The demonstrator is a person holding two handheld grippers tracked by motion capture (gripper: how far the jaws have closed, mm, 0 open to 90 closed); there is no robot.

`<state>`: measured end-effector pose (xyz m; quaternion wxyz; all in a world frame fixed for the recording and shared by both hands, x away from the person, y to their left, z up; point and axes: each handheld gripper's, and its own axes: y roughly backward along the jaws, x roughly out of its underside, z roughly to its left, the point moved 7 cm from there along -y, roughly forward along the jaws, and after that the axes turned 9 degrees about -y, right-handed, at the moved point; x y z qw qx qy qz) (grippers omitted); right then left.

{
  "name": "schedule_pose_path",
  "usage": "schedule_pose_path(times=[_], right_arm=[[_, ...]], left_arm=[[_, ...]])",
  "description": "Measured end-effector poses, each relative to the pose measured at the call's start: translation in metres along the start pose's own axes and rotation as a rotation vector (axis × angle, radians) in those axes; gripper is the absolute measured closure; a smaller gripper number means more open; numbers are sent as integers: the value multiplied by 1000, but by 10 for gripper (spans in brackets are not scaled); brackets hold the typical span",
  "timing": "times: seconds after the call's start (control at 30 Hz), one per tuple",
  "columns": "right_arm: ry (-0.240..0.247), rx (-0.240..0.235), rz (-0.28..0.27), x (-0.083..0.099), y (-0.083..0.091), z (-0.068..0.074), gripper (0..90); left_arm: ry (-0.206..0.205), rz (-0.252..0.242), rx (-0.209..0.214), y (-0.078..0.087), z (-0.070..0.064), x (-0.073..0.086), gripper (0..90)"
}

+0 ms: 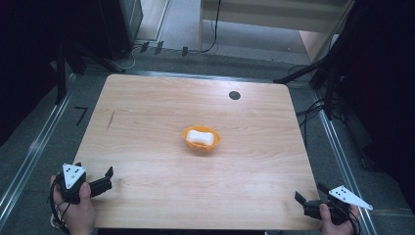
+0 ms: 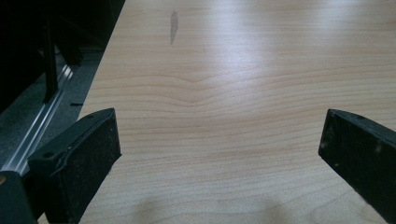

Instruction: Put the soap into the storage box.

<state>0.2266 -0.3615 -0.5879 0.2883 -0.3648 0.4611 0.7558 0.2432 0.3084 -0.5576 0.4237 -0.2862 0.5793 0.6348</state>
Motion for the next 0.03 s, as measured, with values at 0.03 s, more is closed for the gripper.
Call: schedule_pose_path(times=[0.03], right_arm=[[2,1,-1,0,0,0,0]], left_arm=[[-1,-2,-1,0,0,0,0]])
